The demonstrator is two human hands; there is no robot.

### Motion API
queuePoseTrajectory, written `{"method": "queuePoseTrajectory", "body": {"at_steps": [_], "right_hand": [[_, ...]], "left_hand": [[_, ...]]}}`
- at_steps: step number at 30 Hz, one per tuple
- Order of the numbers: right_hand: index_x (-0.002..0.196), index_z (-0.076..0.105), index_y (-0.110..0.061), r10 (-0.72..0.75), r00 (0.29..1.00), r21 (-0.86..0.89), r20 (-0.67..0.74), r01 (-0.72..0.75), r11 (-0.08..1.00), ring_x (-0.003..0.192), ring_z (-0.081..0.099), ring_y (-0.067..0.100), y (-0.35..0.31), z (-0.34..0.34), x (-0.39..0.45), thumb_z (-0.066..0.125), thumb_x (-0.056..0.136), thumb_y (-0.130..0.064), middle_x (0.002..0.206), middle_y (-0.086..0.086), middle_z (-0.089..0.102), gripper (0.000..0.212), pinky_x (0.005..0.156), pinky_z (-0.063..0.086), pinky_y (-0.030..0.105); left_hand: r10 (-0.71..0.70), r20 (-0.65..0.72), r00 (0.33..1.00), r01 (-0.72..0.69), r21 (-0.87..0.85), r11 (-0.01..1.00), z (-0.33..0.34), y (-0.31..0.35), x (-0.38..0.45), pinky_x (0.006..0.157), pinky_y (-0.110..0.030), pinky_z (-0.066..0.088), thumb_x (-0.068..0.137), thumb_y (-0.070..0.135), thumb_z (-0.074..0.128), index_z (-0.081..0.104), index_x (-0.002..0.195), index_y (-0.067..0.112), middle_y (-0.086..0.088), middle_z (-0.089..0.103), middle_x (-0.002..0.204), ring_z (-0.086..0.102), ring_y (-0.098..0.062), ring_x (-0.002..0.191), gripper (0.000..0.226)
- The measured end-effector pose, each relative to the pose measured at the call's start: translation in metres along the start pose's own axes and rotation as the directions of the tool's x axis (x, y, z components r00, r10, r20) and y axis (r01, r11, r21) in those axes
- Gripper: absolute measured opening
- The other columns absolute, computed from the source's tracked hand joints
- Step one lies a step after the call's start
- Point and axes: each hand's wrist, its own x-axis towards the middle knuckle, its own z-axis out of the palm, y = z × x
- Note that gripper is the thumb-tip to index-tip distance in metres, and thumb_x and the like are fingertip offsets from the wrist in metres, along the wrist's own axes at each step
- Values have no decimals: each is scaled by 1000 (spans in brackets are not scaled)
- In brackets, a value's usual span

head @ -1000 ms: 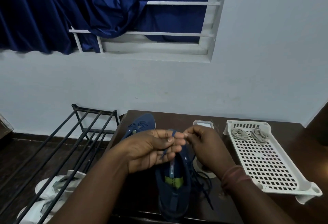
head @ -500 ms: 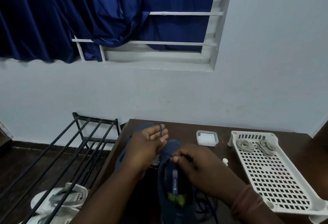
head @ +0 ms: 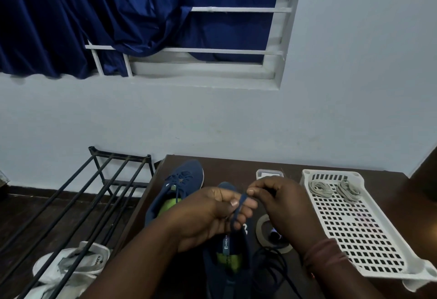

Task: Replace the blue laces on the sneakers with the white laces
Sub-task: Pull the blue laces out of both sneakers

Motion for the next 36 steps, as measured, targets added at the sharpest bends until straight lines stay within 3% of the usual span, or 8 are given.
{"method": "queuePoseTrajectory", "body": {"at_steps": [7,11,15,20,26,31,34,36], "right_hand": [[64,52,-22,-71,893,-169,445,161,972,61,50,11,-2,21,-12,61,94,-29,63,-3,55,32,63,42,30],[78,57,-25,-168,898,-167,406,254,953,71,53,10,-15,24,-16,53,95,-23,74,-8,58,17,69,43,30],[80,63,-20,-230,955,-227,188,271,935,75,49,6,-22,6,-5,63,90,-19,79,-8,59,10,67,36,20],[76,70,-22,-166,986,-200,30,169,965,77,57,3,-12,-5,2,71,83,-15,78,-11,65,10,69,41,12],[76,72,-19,83,995,200,61,-94,975,70,64,0,1,6,-6,66,88,-5,75,-9,71,20,65,46,12],[77,68,-18,1,997,177,76,-15,984,66,58,4,-3,27,-12,59,95,-12,69,-4,64,21,64,46,20],[82,66,-19,-136,972,23,193,134,991,71,56,8,-7,38,-20,57,97,-18,73,-8,61,18,68,44,24],[84,65,-20,-233,946,-90,226,258,962,73,50,4,-7,41,-23,56,97,-21,78,-13,58,16,68,38,22]], "left_hand": [[76,-278,958,-200,-448,871,-7,3,10,77,-25,61,100,-6,40,65,115,-7,-16,74,104,73,-18,87,29],[252,-491,834,-152,235,960,-11,-4,12,64,-16,55,102,1,48,70,112,8,-10,75,103,72,-11,87,25],[262,-299,918,-19,625,780,-11,-8,7,77,-33,56,96,11,58,76,88,11,-10,76,85,70,-16,76,20],[46,-148,988,-2,282,960,3,-4,3,81,-27,58,102,0,41,69,112,-3,-16,75,100,71,-18,86,30],[-74,53,996,78,-70,995,-1,4,-5,67,-22,51,100,17,54,69,108,-3,-7,63,82,58,-12,70,26],[28,-5,1000,-24,-699,715,-8,12,-1,63,-24,57,91,8,57,68,110,1,-5,67,88,64,-12,71,23],[115,-273,955,-260,-587,767,-15,10,8,76,-26,61,99,3,48,63,121,-3,-13,74,107,73,-16,89,27],[166,-435,885,-255,-153,955,-15,5,11,84,-27,58,105,12,44,66,116,5,-9,73,113,72,-13,96,26]]}}
